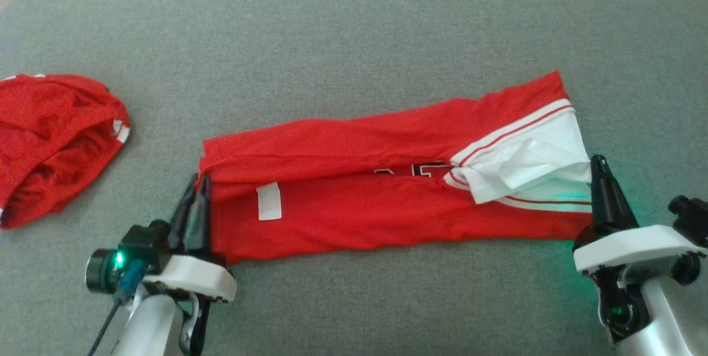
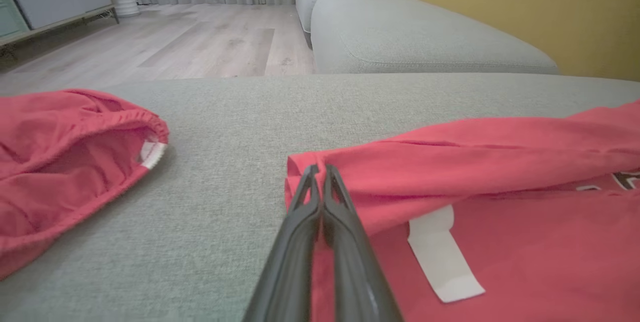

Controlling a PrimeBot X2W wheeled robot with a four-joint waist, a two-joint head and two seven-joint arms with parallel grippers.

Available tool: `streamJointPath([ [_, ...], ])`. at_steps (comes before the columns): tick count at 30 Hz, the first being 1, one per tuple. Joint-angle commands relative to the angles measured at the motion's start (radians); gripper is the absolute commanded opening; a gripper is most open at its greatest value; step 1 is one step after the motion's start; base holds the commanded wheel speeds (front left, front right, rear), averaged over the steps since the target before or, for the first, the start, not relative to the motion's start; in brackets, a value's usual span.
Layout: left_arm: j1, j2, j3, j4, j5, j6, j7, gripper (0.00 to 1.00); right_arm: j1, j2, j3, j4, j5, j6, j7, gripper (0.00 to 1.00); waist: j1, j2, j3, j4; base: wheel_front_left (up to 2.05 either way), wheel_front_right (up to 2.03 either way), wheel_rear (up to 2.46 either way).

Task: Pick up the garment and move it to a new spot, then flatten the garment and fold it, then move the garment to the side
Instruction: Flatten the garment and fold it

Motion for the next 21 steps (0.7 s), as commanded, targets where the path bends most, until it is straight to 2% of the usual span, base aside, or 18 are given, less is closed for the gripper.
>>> streamJointPath([
  [1,-0.005,0.009,0.053,-0.023,0.016,0.003,-0.009,1.00,-0.010,-0.002,0.000,-0.029,-0.018,-0.001,-0.008,0.69,0.0001,-0.0001,-0.012,0.002,0.00,0.00,0.00],
  [2,0.002,0.002,0.065,-0.027,0.025,0.005,-0.009,1.00,-0.010,0.003,-0.012,-0.024,-0.034,-0.001,-0.015,1.00,0.0001,-0.0001,-0.018,0.003,0.00,0.00,0.00],
  [6,0.037,-0.028,0.123,-0.065,0.060,0.029,-0.009,1.00,-0.021,0.010,-0.046,-0.015,-0.154,-0.001,-0.063,1.00,0.0001,-0.0001,-0.044,0.009,0.00,0.00,0.00],
  [11,0.107,-0.072,0.191,-0.168,0.096,0.064,-0.009,1.00,-0.021,0.049,-0.094,-0.016,-0.327,-0.001,-0.098,1.00,0.0001,-0.0001,-0.085,0.016,0.00,0.00,0.00],
  [15,0.176,-0.098,0.198,-0.225,0.103,0.066,-0.009,1.00,0.003,0.089,-0.108,0.006,-0.399,-0.001,-0.103,1.00,0.0001,-0.0001,-0.116,0.021,0.00,0.00,0.00],
  [21,0.241,-0.107,0.172,-0.254,0.093,0.051,-0.009,1.00,0.038,0.120,-0.112,0.036,-0.427,-0.001,-0.104,1.00,0.0001,-0.0001,-0.145,0.031,0.00,0.00,0.00],
])
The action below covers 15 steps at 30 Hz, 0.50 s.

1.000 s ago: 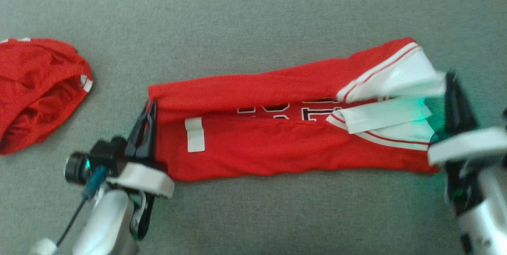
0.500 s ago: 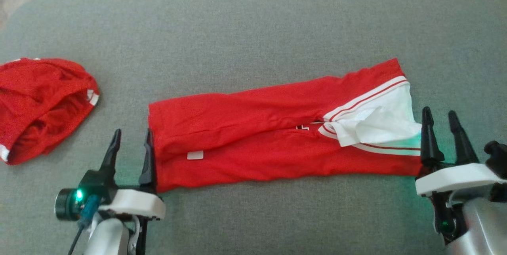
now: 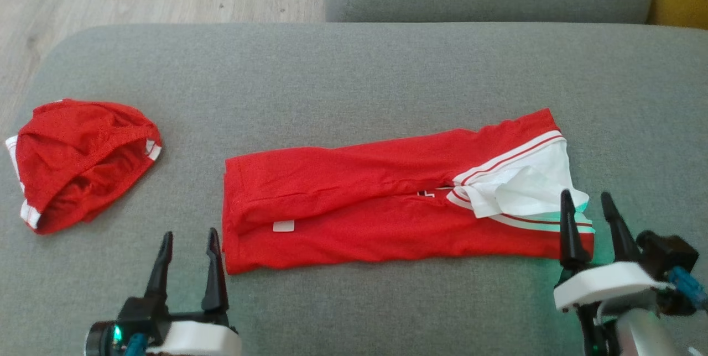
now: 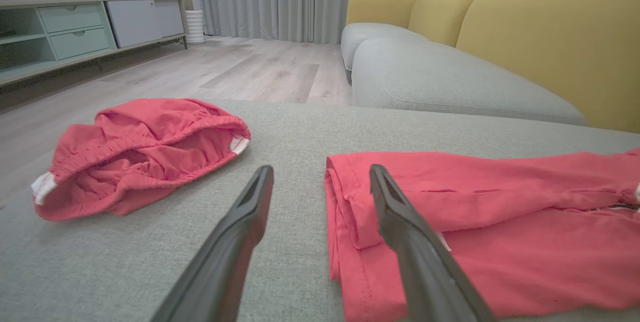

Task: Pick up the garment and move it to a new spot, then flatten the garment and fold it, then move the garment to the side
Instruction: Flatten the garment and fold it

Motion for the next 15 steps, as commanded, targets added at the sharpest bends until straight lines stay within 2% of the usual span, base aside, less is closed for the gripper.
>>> streamJointPath([
  [1,-0.023,0.000,0.020,-0.038,-0.008,-0.004,-0.009,1.00,-0.014,0.003,0.018,-0.022,-0.008,-0.001,-0.013,1.00,0.0001,-0.0001,-0.004,0.003,0.00,0.00,0.00],
  [9,-0.023,0.000,0.012,-0.036,-0.018,-0.007,-0.009,1.00,-0.059,0.010,0.031,0.027,-0.028,-0.001,-0.014,1.00,0.0001,-0.0001,0.007,-0.002,0.00,0.00,0.00],
  [15,-0.061,0.000,-0.013,-0.025,-0.025,-0.009,-0.010,1.00,-0.206,-0.018,0.025,0.144,-0.043,-0.001,0.025,1.00,0.0001,-0.0001,0.056,0.009,0.00,0.00,0.00],
])
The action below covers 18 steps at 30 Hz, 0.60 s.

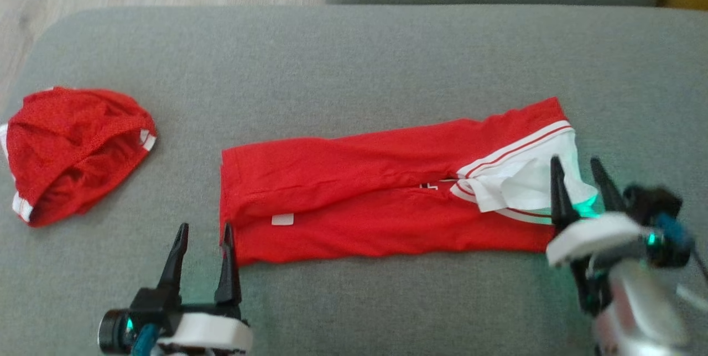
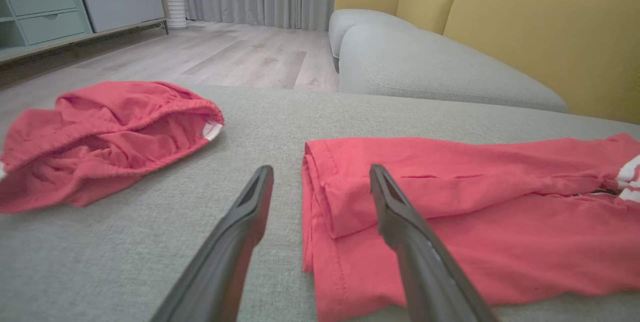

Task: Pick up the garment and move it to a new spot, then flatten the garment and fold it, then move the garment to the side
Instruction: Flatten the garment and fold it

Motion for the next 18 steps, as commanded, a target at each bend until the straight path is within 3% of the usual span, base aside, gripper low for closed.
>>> streamJointPath([
  [1,-0.056,0.000,0.020,-0.024,-0.010,-0.001,-0.010,1.00,-0.076,-0.020,0.013,0.009,-0.017,-0.001,0.022,1.00,-0.0001,-0.0001,0.022,0.013,0.00,0.00,0.00],
  [9,-0.098,0.000,-0.027,0.001,-0.034,0.010,-0.010,1.00,-0.165,-0.043,-0.045,0.239,-0.031,-0.001,0.102,1.00,-0.0001,-0.0001,0.070,0.061,0.00,0.00,0.00],
  [14,-0.093,0.000,-0.026,-0.002,-0.041,0.020,-0.010,1.00,-0.146,-0.014,0.065,0.297,0.072,-0.001,0.108,1.00,-0.0001,-0.0001,0.078,0.067,0.00,0.00,0.00],
  [15,-0.093,0.000,-0.025,-0.002,-0.041,0.021,-0.010,1.00,-0.140,-0.011,0.096,0.294,0.099,-0.001,0.111,0.94,-0.0001,-0.0001,0.079,0.066,0.00,0.00,0.00],
  [16,-0.093,0.000,-0.023,-0.002,-0.040,0.021,-0.010,1.00,-0.134,-0.010,0.124,0.291,0.125,-0.001,0.115,0.23,-0.0001,-0.0001,0.080,0.065,0.00,0.00,0.00],
  [17,-0.093,0.000,-0.022,-0.002,-0.040,0.021,-0.010,1.00,-0.129,-0.014,0.144,0.290,0.152,-0.001,0.120,0.00,-0.0001,-0.0001,0.080,0.063,0.00,0.00,0.00],
  [18,-0.093,0.000,-0.021,-0.002,-0.039,0.020,-0.010,1.00,-0.126,-0.022,0.157,0.288,0.174,-0.001,0.120,0.00,-0.0001,-0.0001,0.080,0.061,0.00,0.00,0.00],
])
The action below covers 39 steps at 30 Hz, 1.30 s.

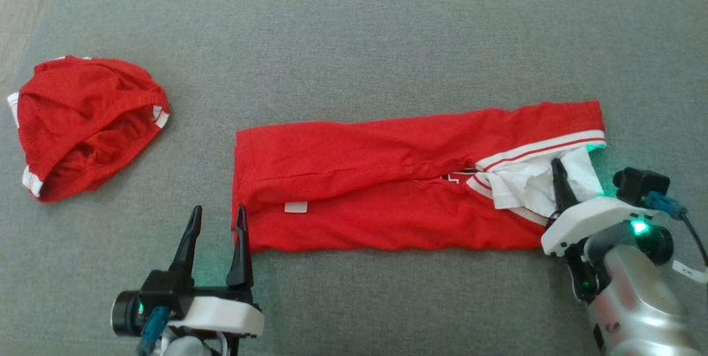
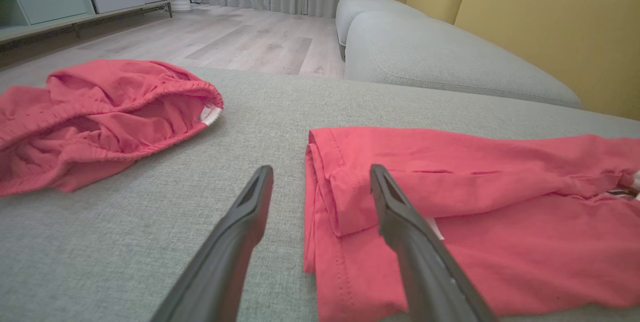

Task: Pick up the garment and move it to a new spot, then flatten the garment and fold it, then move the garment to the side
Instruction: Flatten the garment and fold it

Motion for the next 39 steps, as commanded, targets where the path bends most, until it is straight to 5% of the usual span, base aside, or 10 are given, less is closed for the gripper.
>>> streamJointPath([
  [1,-0.026,0.002,0.037,-0.028,-0.004,0.009,-0.010,1.00,0.041,0.013,0.062,0.015,0.023,0.000,0.023,0.00,0.0000,0.0000,0.001,-0.004,0.00,0.00,0.00],
  [9,-0.038,0.002,0.024,-0.021,-0.004,-0.003,-0.010,1.00,-0.013,-0.132,-0.080,0.036,0.050,0.000,-0.114,0.00,0.0000,0.0000,-0.022,-0.055,0.00,0.00,0.00],
  [14,-0.038,0.002,0.006,-0.011,-0.015,-0.007,-0.010,1.00,-0.019,-0.145,-0.102,-0.028,0.030,0.000,-0.124,0.00,0.0000,0.0000,-0.039,-0.082,0.00,0.00,0.00],
  [26,-0.027,0.002,-0.037,0.011,-0.011,-0.012,-0.010,1.00,0.084,0.009,0.283,-0.397,0.184,0.000,-0.096,0.00,0.0000,0.0000,-0.067,-0.023,0.00,0.00,0.00],
  [36,-0.018,0.002,-0.078,0.026,-0.012,-0.021,-0.010,1.00,0.062,0.059,0.425,-0.379,0.251,0.000,-0.043,0.00,0.0000,0.0000,-0.076,0.112,0.00,0.00,0.00],
  [37,-0.019,0.002,-0.081,0.029,-0.015,-0.019,-0.010,1.00,0.057,0.061,0.432,-0.369,0.255,0.000,-0.041,0.08,0.0000,0.0000,-0.075,0.121,0.00,0.00,0.00],
  [39,-0.020,0.002,-0.082,0.033,-0.017,-0.016,-0.010,1.00,0.049,0.064,0.443,-0.360,0.275,0.000,-0.046,1.00,0.0000,0.0000,-0.074,0.129,0.00,0.00,0.00],
])
